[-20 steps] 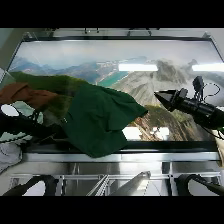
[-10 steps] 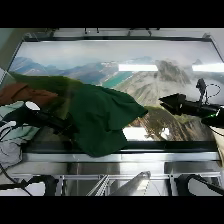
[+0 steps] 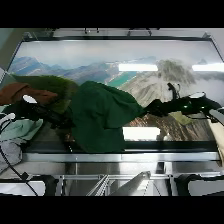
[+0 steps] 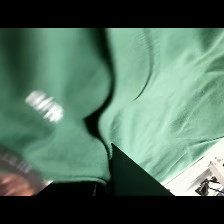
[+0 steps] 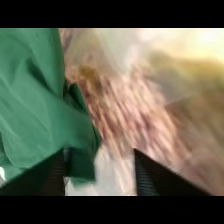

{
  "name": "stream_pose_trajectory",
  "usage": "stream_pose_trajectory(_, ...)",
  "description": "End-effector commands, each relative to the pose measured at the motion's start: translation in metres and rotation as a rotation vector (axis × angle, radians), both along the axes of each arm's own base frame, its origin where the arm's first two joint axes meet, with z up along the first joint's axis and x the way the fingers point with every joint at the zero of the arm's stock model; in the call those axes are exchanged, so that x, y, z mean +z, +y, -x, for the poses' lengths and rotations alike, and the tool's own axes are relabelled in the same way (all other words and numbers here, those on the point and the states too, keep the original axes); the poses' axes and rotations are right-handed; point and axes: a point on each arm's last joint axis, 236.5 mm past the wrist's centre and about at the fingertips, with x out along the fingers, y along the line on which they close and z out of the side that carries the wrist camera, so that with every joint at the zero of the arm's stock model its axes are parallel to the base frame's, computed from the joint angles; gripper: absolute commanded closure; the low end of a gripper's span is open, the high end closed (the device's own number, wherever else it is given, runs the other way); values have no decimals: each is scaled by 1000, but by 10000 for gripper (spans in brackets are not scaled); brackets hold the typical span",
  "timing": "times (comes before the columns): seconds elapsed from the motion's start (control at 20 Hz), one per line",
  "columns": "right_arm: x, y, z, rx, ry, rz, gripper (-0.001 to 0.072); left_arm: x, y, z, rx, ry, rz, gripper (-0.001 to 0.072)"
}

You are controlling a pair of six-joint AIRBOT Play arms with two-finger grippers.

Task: Fold the shirts.

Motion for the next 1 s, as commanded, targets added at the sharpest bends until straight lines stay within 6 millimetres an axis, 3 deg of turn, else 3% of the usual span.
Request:
stream_pose_trajectory(0.0,-4,41,-5,85,35,-43,402,11,5,2,27,28,50,693)
stream_pose_trajectory(0.1,16,47,-10,120,7,-87,687,15,9,2,39,33,65,689)
stream_pose_trajectory(0.25,67,33,-24,135,-85,-124,688,49,9,-16,91,-83,154,689)
stream_pose_trajectory(0.4,133,-3,-45,44,-238,-99,689,109,23,-42,184,-272,239,688)
stream_pose_trajectory(0.5,190,-30,-50,-21,-373,-67,689,182,28,-54,187,-457,352,688)
stream_pose_trajectory(0.6,265,-47,-44,-83,-555,-67,689,286,27,-62,188,-725,499,689)
stream_pose_trajectory(0.65,313,-49,-34,-104,-682,-88,689,347,25,-57,171,-890,567,688)
stream_pose_trajectory(0.75,413,-37,5,-88,-977,-138,688,459,13,-26,98,-1200,665,688)
stream_pose_trajectory(0.8,458,-25,33,-62,-1132,-148,688,503,5,-4,49,-1329,683,688)
stream_pose_trajectory(0.85,500,-15,65,-45,-1285,-140,688,539,-7,20,-15,-1443,678,687)
stream_pose_trajectory(0.95,556,-9,114,-76,-1539,-12,688,580,-27,57,-110,-1604,590,687)
